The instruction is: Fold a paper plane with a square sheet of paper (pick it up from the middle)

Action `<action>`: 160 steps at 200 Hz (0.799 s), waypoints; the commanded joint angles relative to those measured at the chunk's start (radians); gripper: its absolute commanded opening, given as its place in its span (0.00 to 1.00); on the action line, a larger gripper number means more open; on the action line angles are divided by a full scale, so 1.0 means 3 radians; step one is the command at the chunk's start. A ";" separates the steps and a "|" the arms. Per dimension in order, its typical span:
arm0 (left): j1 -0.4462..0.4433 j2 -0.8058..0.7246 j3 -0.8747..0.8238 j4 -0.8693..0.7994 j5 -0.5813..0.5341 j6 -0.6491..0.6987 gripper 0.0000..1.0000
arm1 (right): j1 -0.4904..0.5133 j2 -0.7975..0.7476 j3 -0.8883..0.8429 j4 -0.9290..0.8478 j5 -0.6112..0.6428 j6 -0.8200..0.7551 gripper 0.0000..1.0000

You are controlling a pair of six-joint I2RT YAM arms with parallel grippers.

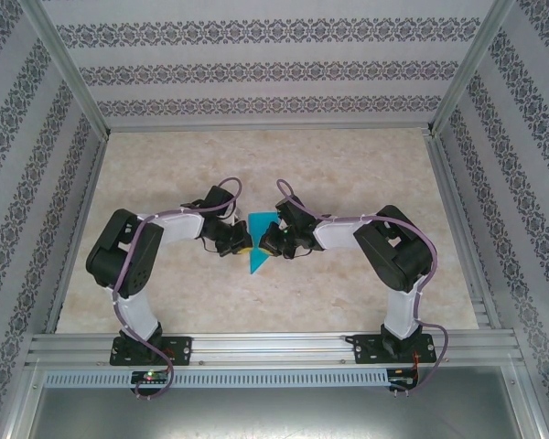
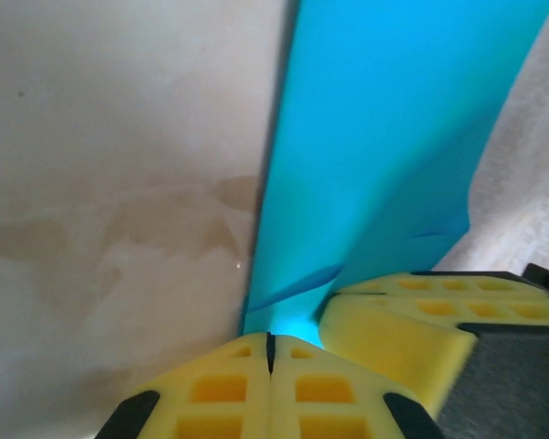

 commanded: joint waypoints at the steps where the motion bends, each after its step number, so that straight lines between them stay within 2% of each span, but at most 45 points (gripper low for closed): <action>1: -0.0041 0.0087 0.0149 0.0000 0.0001 0.0154 0.02 | 0.0039 0.0065 -0.0085 -0.0286 0.0130 -0.0043 0.01; 46: -0.0051 0.0204 0.0165 -0.0343 -0.0187 0.0380 0.00 | 0.0029 -0.0093 -0.0066 -0.0212 0.0098 -0.0168 0.01; 96: -0.0048 0.0216 0.0168 -0.0529 -0.0327 0.0500 0.00 | -0.0012 -0.0384 -0.0111 -0.0229 0.0109 -0.0546 0.02; 160: -0.0055 0.0253 0.0201 -0.0552 -0.0328 0.0513 0.00 | -0.0012 -0.0269 -0.0114 -0.0266 0.0094 -0.0633 0.02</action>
